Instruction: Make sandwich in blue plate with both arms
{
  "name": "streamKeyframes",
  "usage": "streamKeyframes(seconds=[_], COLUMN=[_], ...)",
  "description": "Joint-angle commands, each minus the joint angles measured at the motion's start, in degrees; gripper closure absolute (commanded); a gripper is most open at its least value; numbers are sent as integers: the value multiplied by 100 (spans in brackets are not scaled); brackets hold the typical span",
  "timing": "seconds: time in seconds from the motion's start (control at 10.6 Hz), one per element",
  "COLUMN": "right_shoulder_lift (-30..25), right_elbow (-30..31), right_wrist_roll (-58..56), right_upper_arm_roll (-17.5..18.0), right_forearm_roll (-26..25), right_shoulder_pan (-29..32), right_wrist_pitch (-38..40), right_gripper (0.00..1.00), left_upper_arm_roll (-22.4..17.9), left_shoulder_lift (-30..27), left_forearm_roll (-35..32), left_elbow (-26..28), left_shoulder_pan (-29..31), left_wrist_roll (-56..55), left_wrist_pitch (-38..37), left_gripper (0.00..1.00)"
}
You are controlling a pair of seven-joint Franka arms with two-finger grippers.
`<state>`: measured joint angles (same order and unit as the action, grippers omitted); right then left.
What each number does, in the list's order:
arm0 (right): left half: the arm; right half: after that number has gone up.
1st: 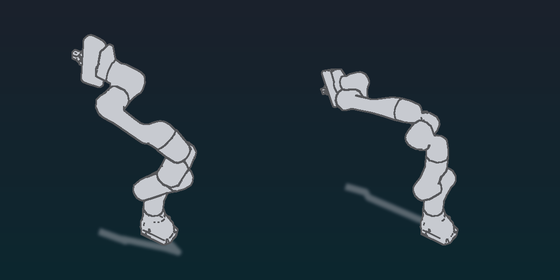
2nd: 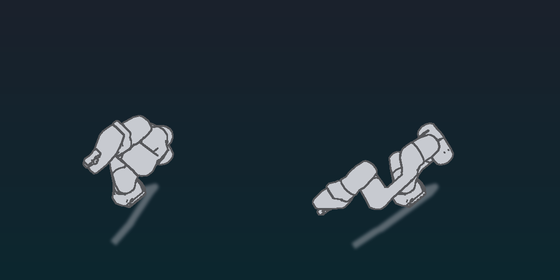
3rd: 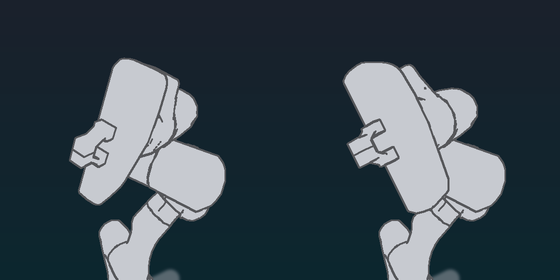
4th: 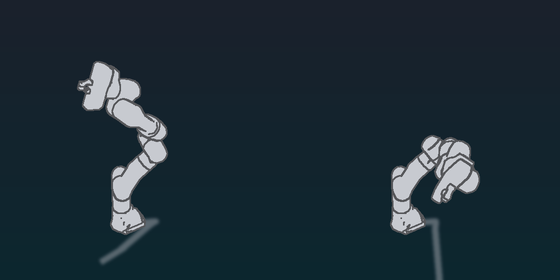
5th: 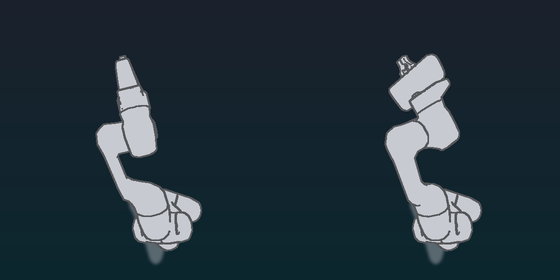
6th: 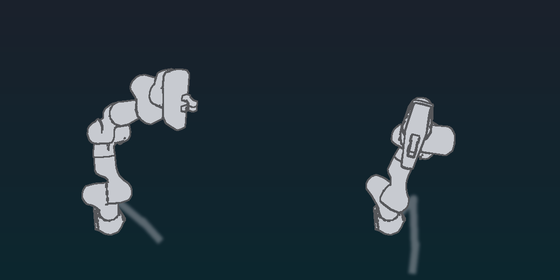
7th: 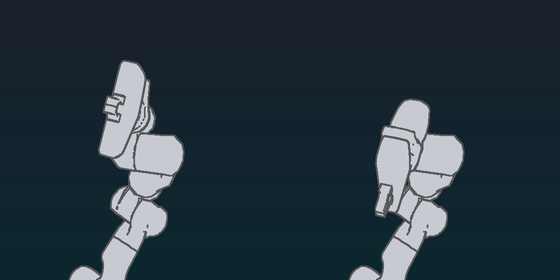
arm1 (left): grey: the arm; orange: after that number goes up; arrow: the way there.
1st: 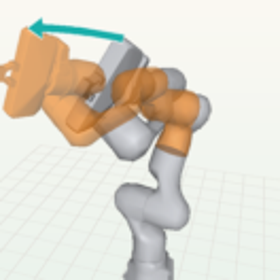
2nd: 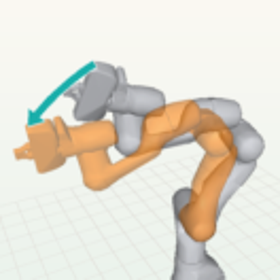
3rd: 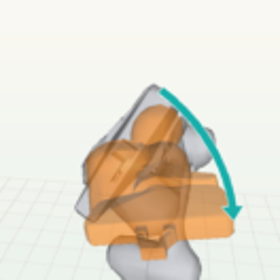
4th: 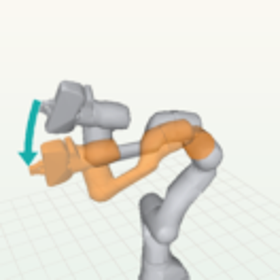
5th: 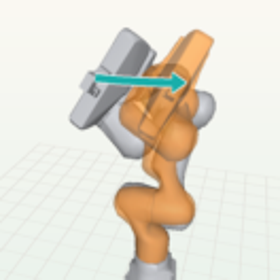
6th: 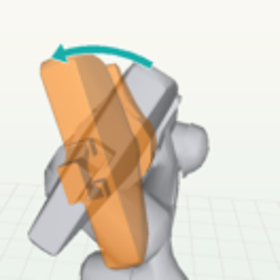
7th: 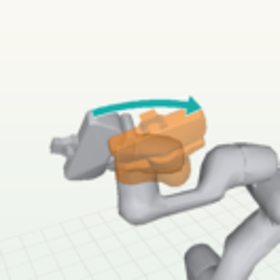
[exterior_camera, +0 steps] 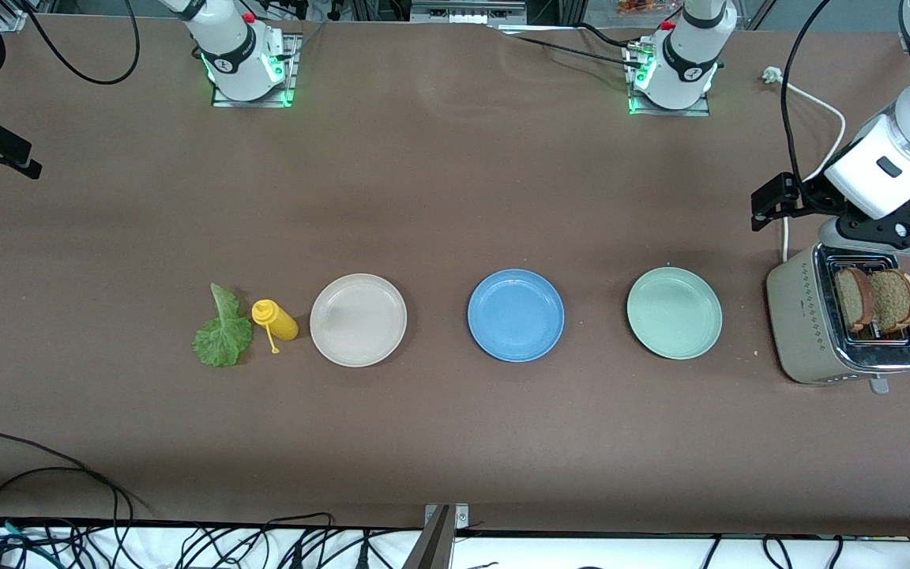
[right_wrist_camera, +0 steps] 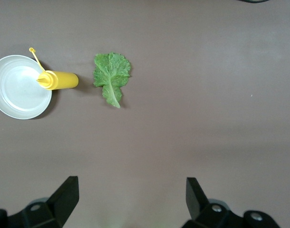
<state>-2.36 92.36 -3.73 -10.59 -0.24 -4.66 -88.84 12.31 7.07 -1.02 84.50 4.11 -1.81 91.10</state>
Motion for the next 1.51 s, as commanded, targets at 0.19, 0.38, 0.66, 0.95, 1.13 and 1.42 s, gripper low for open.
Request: streamKeyframes(seconds=[0.19, 0.38, 0.66, 0.95, 1.13, 1.42], right_shoulder_lift=[69, 69, 69, 69, 69, 69], right_elbow=[-166, -157, -166, -218, -245, -245], right_wrist_roll=[-84, -84, -92, -84, -84, -66], right_upper_arm_roll=[-31, -31, -57, -93, -93, -75], right_forearm_roll=[24, 24, 24, 24, 24, 32], right_shoulder_pan=[9, 9, 9, 9, 9, 9], right_wrist_pitch=[43, 51, 51, 51, 43, 51], right_gripper=[0, 0, 0, 0, 0, 0], left_upper_arm_roll=[8, 8, 8, 8, 8, 8], left_shoulder_lift=[5, 5, 5, 5, 5, 5], left_forearm_roll=[119, 119, 119, 119, 119, 119], left_elbow=[-101, -110, -110, -110, -110, -110], left_shoulder_pan=[37, 37, 37, 37, 37, 37], left_wrist_roll=[67, 58, 58, 58, 58, 58], left_wrist_pitch=[-102, -102, -102, -102, -102, -102], left_gripper=[0, 0, 0, 0, 0, 0])
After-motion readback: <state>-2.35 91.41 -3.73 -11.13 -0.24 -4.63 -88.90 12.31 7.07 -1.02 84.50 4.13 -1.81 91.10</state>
